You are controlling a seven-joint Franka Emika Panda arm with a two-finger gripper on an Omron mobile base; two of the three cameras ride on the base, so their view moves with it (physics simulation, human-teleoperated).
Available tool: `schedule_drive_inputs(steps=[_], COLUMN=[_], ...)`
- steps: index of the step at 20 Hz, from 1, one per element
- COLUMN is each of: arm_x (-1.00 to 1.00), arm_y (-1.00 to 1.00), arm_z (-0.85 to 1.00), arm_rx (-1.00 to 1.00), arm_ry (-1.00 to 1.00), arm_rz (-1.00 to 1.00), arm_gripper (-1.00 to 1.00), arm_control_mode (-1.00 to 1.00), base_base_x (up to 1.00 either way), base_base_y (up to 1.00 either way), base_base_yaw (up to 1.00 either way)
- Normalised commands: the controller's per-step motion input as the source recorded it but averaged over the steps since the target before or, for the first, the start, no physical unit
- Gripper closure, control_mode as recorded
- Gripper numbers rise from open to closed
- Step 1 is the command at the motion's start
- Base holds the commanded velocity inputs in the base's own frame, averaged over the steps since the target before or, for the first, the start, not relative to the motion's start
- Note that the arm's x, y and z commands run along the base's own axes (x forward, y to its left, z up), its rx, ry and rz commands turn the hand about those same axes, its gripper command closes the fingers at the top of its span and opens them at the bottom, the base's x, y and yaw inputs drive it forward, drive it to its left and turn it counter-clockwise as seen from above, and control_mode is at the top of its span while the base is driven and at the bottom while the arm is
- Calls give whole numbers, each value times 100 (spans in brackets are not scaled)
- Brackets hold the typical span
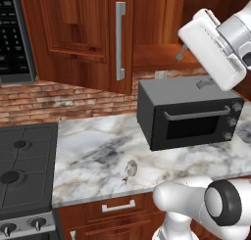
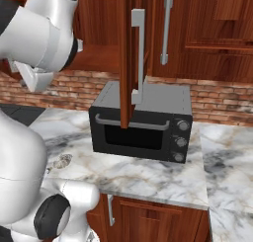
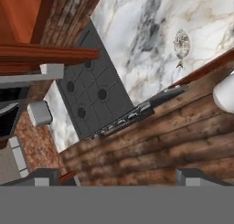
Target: Retrieve the tupperware from the cabinet, then place the raw meat into the tupperware to avoid contamination.
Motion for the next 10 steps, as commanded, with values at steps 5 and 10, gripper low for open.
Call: schedule_drive_inputs(steps=[5, 10], arm_x=[70, 52], arm_y=[-2, 4], arm_z=[-4, -7], arm_rx=[2, 7], arm_ry=[0, 9], arm_rz=[-1, -5], arm_gripper=[-100, -100], arm_control_mode=[-100, -100], base_base_x=[0, 0], base_base_y=[0, 0], base_base_yaw=[0, 0])
